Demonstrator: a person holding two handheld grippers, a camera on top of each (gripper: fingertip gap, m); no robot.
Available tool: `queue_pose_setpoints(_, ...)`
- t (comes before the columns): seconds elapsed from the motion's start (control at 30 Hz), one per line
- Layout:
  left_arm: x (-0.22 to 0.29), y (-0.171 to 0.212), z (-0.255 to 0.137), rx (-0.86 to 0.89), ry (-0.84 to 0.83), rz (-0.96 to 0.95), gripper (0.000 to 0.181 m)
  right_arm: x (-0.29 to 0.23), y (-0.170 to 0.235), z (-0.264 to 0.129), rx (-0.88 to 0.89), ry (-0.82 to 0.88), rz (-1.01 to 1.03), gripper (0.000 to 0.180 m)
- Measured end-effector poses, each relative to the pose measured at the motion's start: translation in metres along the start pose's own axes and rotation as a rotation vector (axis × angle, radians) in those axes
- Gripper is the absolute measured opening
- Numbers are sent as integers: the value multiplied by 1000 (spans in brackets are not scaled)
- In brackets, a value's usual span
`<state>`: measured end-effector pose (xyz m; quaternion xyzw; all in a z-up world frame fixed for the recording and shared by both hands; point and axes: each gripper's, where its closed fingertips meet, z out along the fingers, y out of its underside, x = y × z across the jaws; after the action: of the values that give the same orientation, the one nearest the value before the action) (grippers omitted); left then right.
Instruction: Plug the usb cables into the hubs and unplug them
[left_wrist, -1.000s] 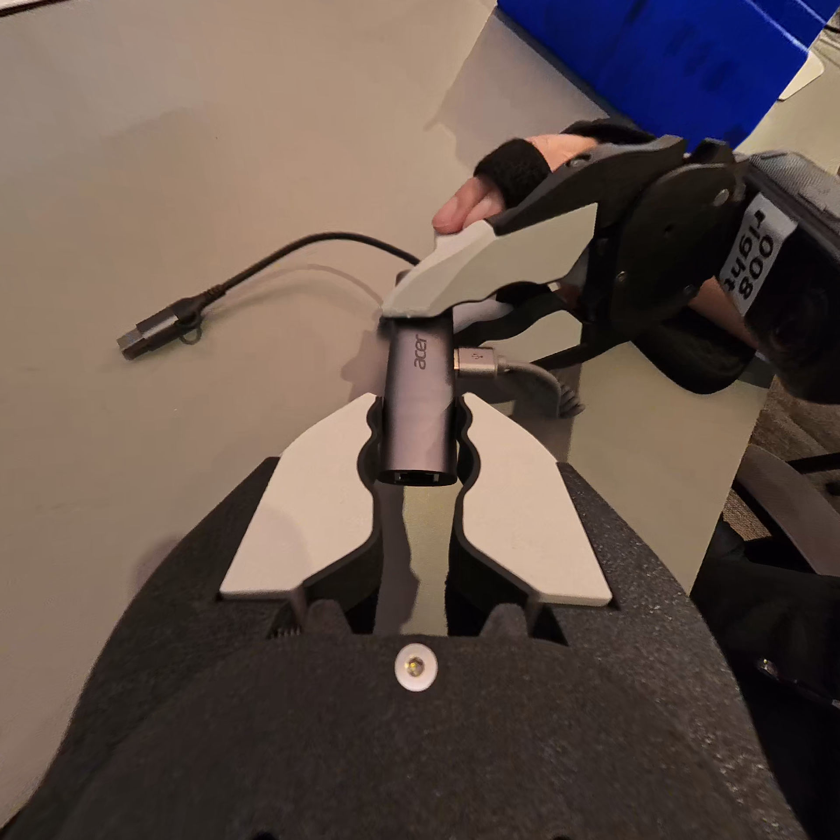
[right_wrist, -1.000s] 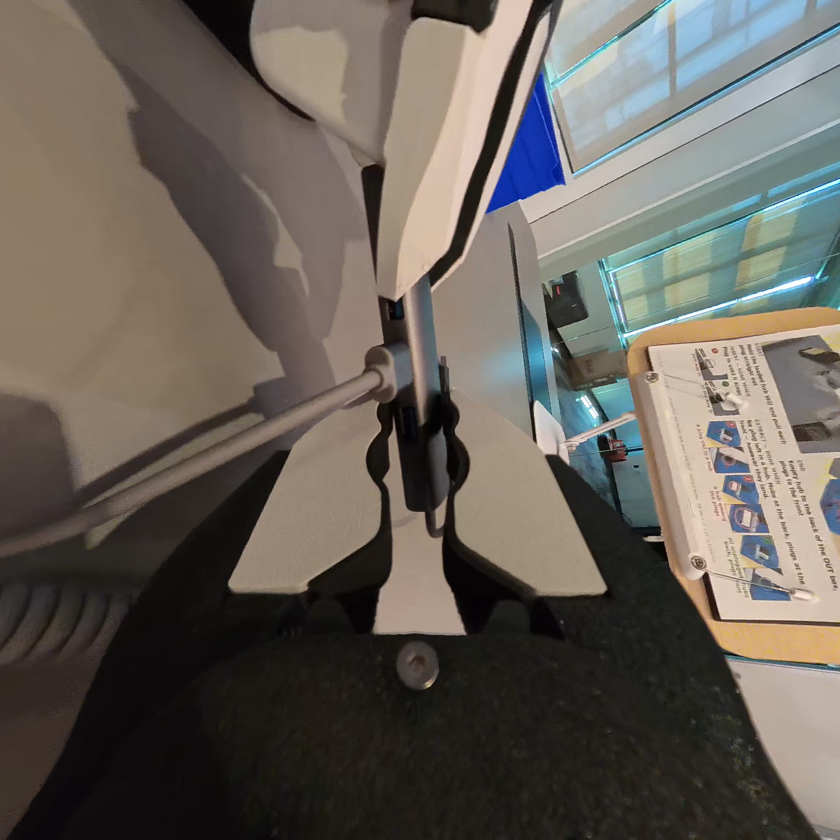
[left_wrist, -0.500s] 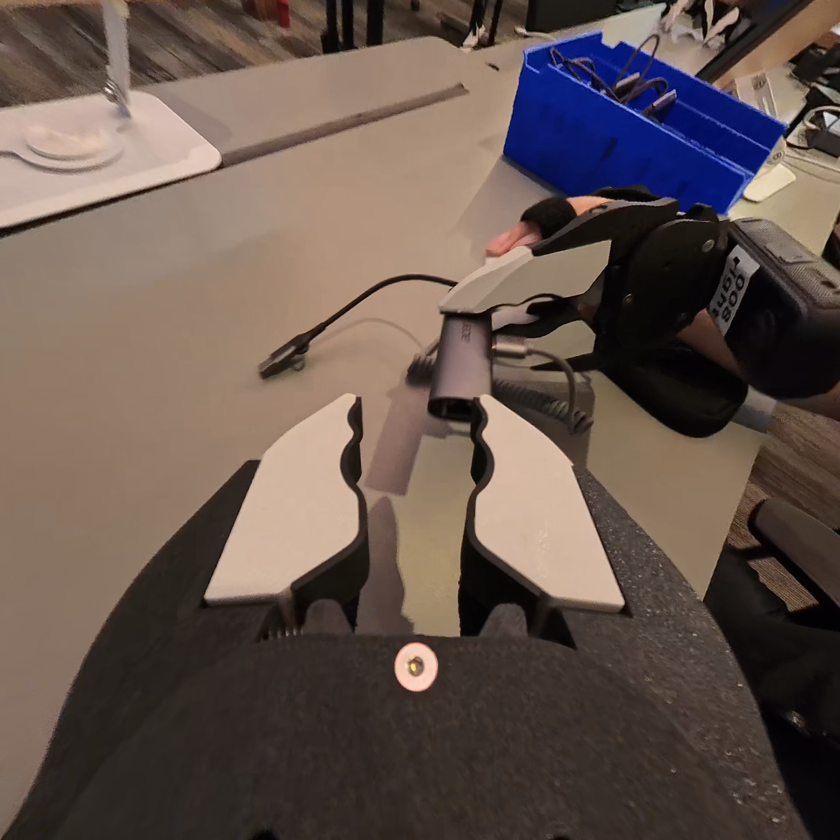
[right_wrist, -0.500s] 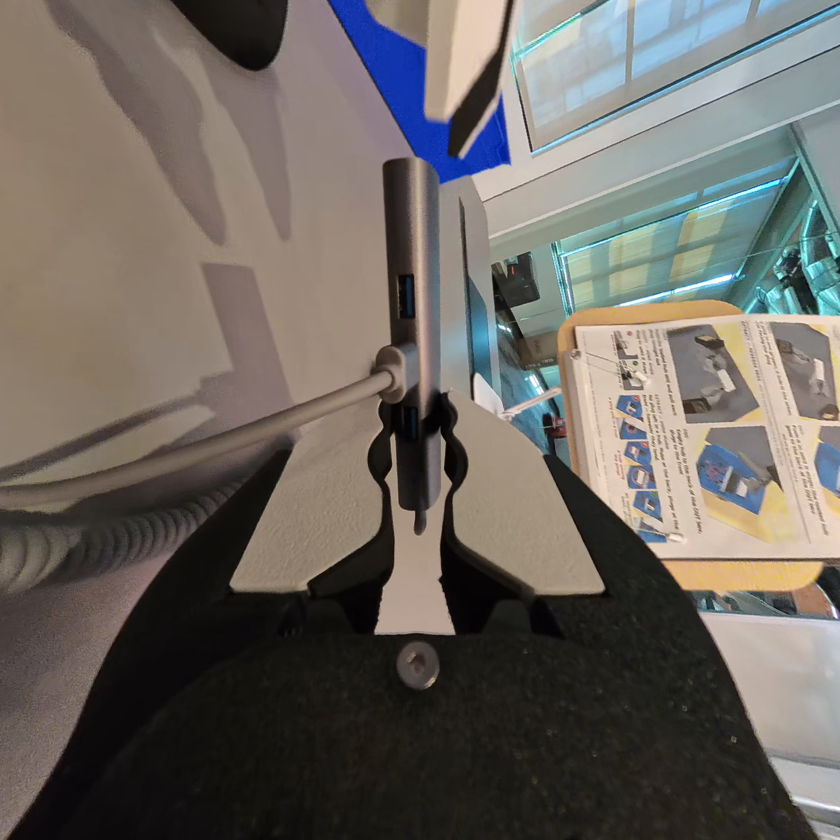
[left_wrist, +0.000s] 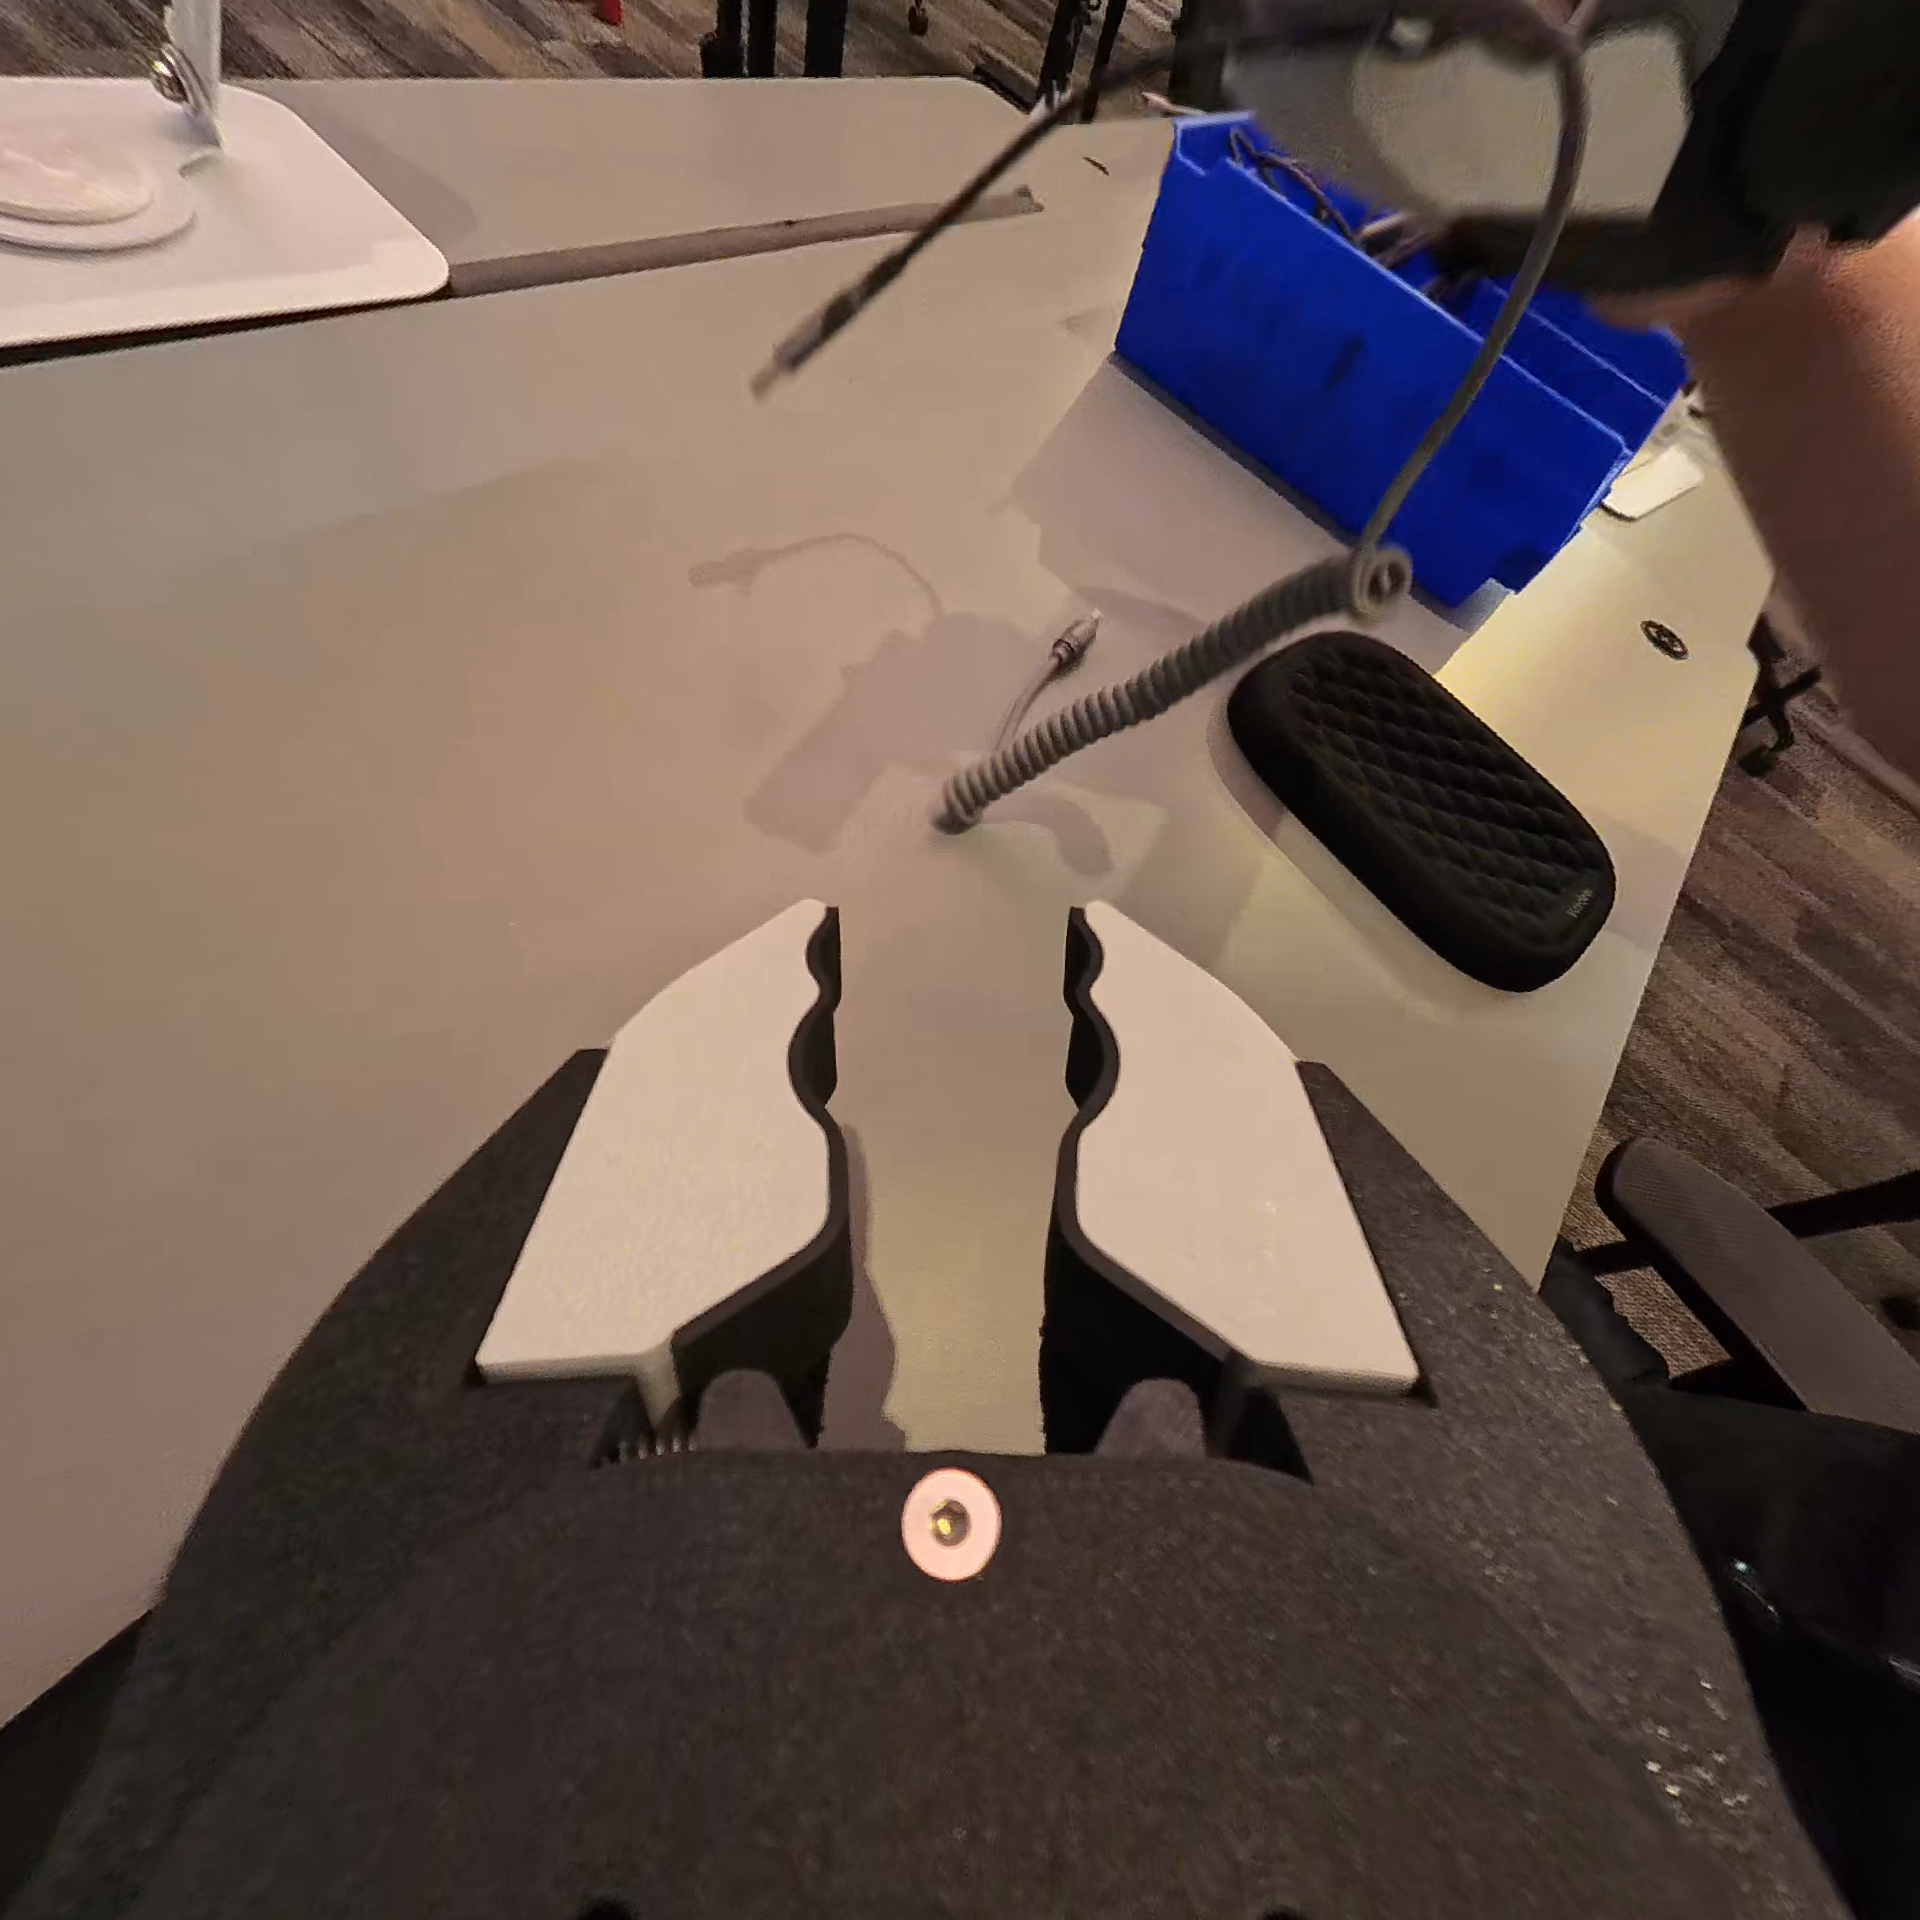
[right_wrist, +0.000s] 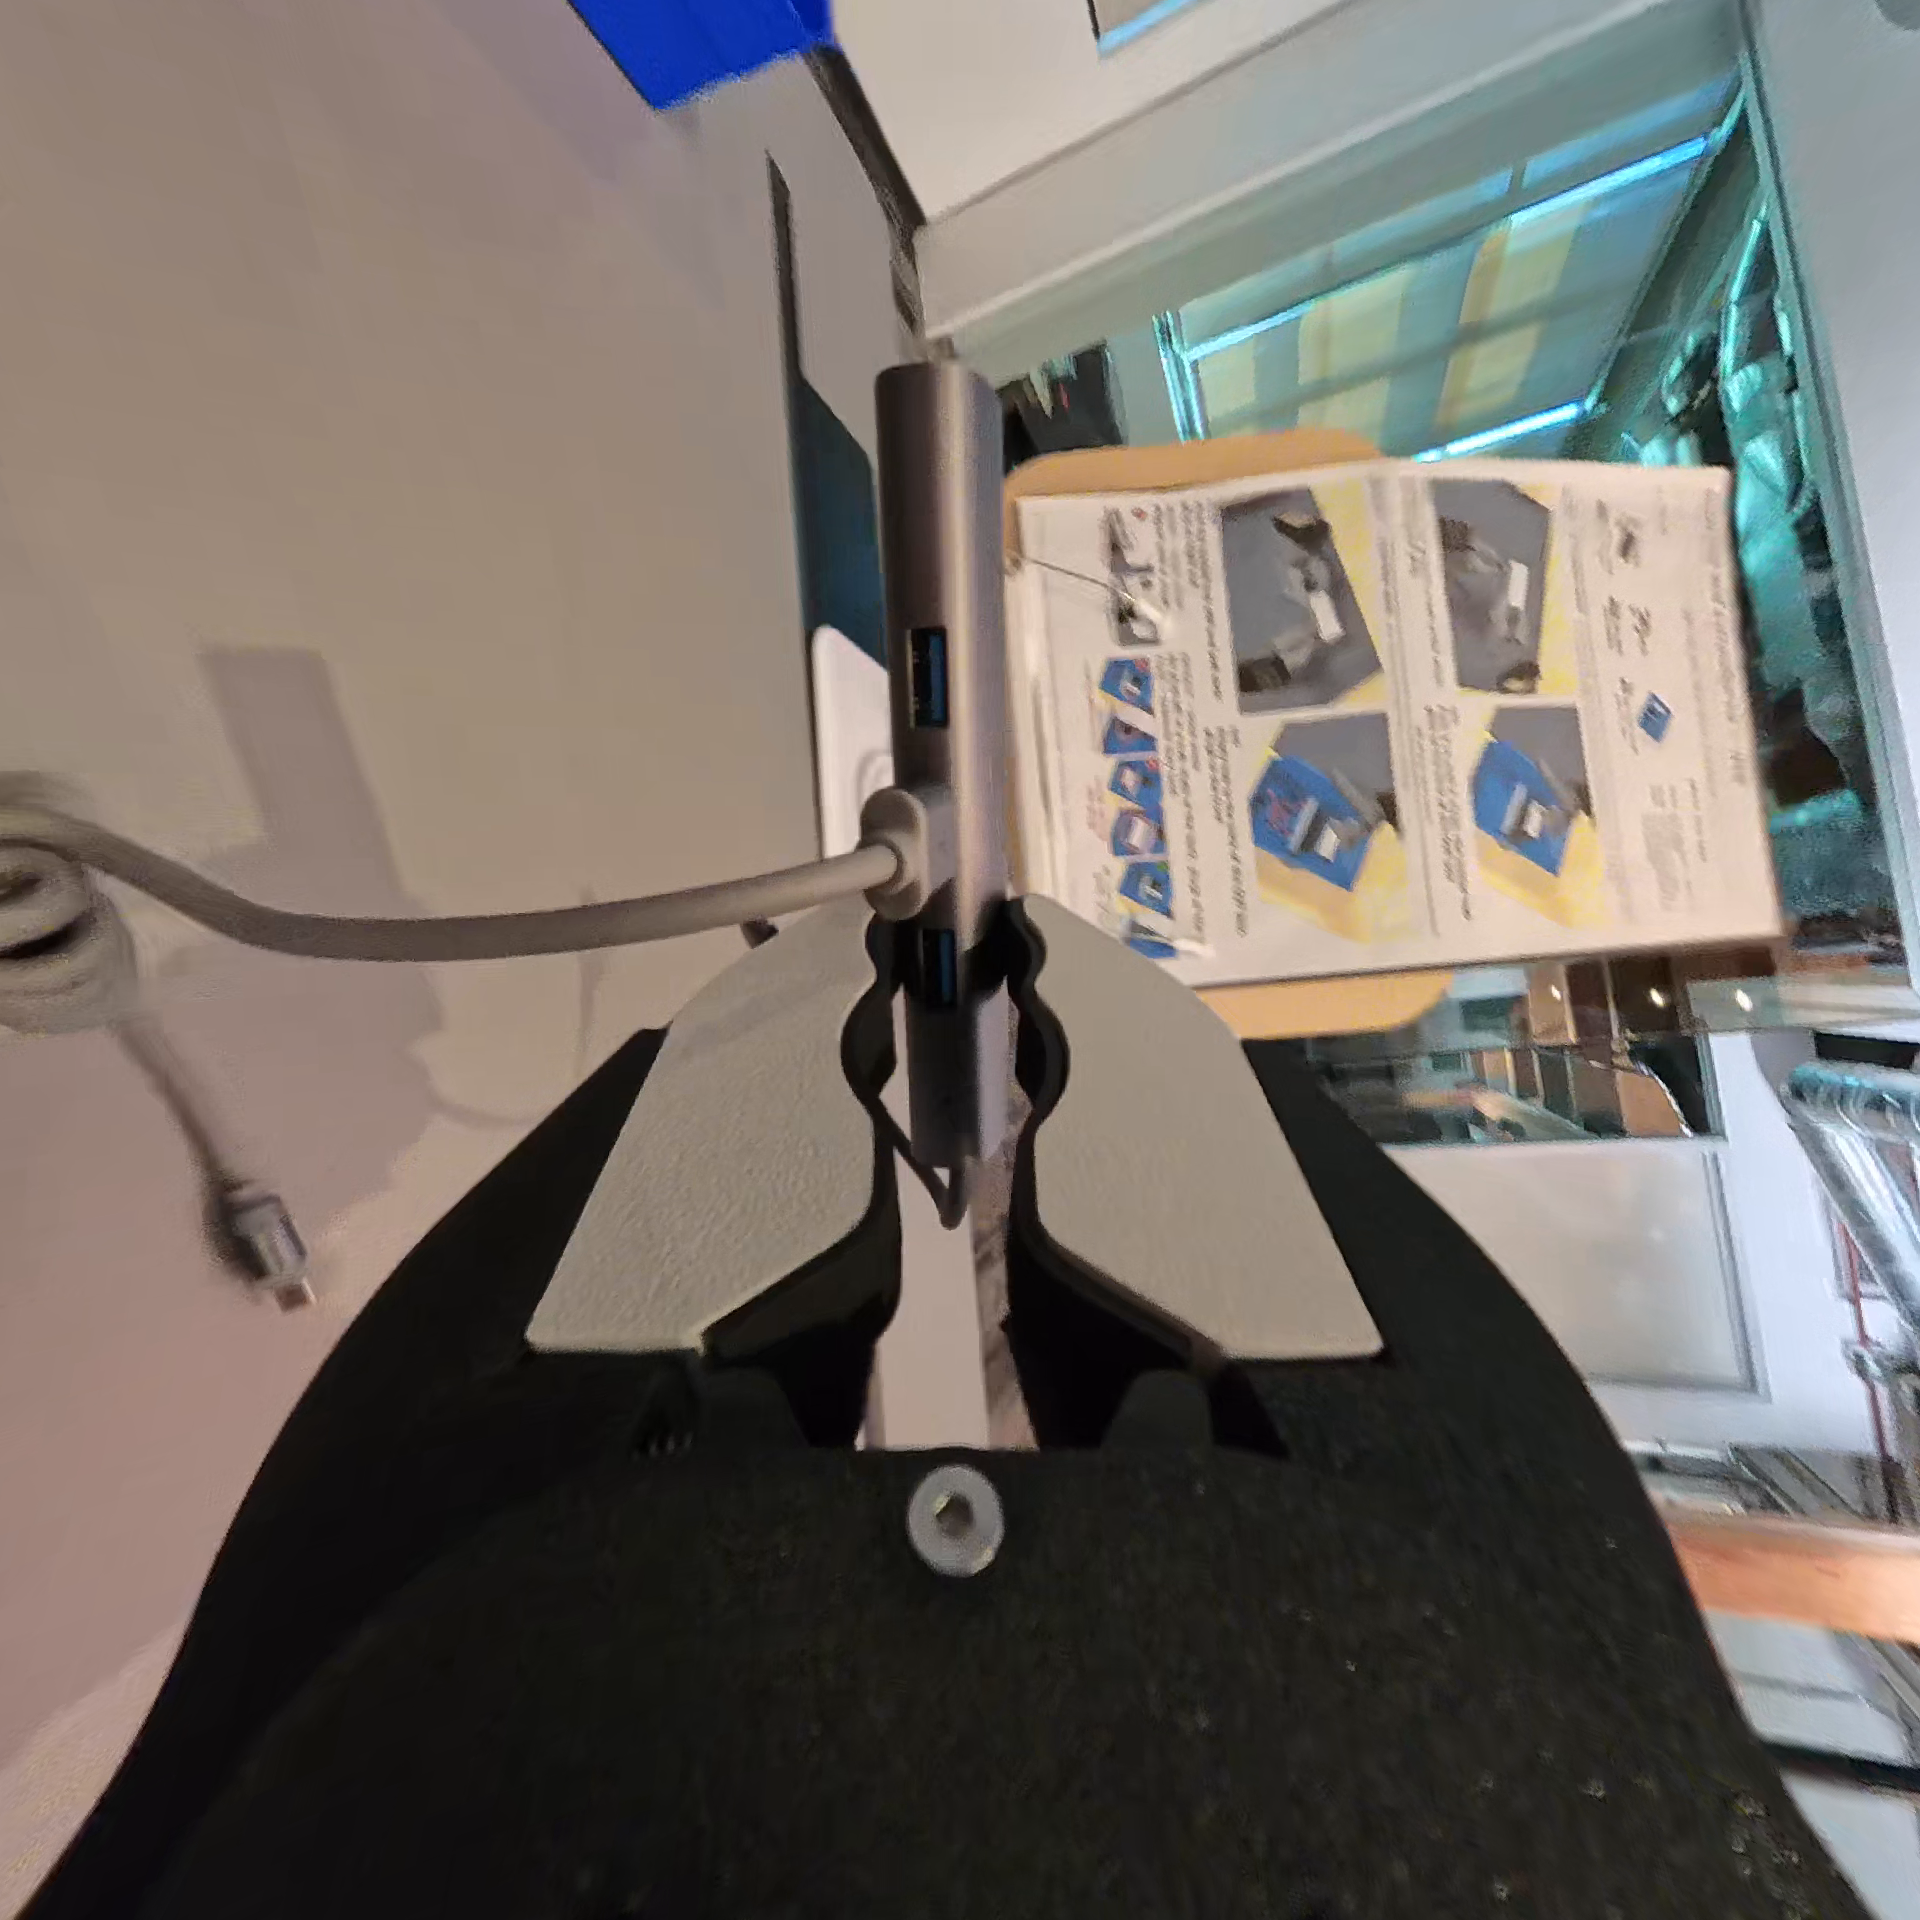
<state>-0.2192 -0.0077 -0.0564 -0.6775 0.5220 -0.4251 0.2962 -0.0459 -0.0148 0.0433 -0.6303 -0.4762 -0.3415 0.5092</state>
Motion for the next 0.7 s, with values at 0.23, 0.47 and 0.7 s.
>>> queue_pose_setpoints(0.23, 7, 13, 9, -39, 42, -18, 40, 76, 31, -36, -123, 43, 45, 18)
queue_pose_setpoints(0.47, 12, 25, 17, -95, 64, -12, 39, 170, 80, -92, -329, 100, 38, 18)
queue_pose_setpoints(0.7, 17, 32, 21, -119, 66, -22, 38, 258, 143, -152, -532, 186, 92, 18)
